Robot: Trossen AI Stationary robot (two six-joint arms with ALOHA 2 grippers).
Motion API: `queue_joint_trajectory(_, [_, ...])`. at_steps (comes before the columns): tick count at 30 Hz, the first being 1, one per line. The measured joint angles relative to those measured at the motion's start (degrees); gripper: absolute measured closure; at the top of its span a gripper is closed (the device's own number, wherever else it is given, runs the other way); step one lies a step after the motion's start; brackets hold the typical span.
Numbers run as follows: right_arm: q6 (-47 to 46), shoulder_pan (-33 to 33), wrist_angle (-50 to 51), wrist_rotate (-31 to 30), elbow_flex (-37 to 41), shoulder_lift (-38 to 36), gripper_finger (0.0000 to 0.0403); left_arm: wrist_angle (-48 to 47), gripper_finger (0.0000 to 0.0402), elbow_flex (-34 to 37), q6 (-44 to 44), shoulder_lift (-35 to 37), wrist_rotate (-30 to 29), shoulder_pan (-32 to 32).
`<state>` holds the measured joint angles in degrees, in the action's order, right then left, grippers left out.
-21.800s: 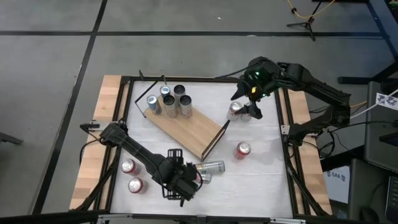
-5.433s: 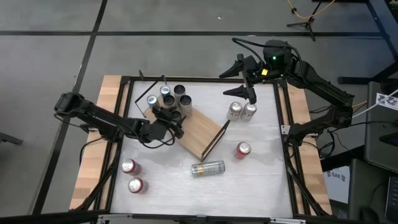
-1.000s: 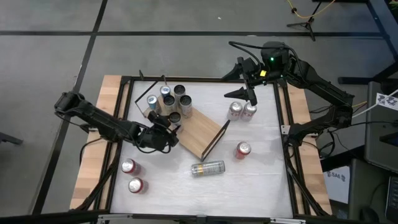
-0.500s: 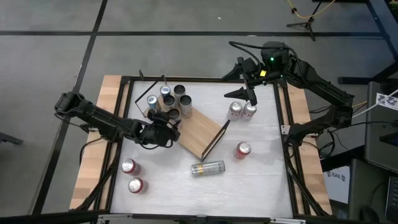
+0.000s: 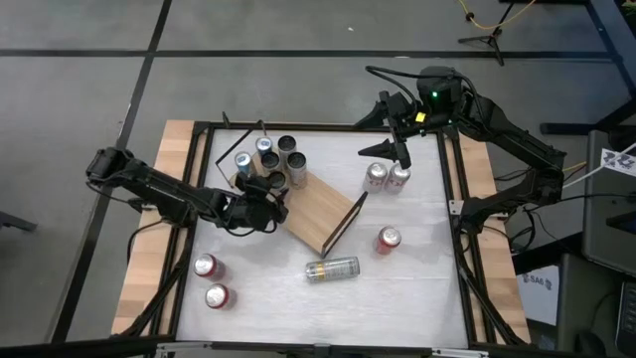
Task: Place canned beverage on shelf
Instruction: Put the white-pink soda can aligned with the white-pink soda can on the shelf, then put the white-yellow soda can aligned with the other white-yellow soda can on the shelf
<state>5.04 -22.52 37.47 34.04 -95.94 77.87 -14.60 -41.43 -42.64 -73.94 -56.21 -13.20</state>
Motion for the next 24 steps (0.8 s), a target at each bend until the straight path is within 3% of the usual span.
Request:
queue_joint_trajectory(14, [0.0, 0.0, 0.0, 0.1, 0.0, 0.0, 0.0072, -0.6, 0.0107, 0.0, 4.3, 10.4, -0.2, -2.8])
queue_joint_trajectory(19, [0.0, 0.2, 0.0, 5.4, 0.0, 0.0, 0.0072, -0.4, 0.0107, 0.0, 6.4, 14.6, 0.2, -4.7])
queue_joint_trajectory(24, [0.0, 5.3, 0.1, 6.5, 0.0, 0.0, 0.0072, 2.9, 0.0107, 0.0, 12.0, 16.7, 0.2, -7.2])
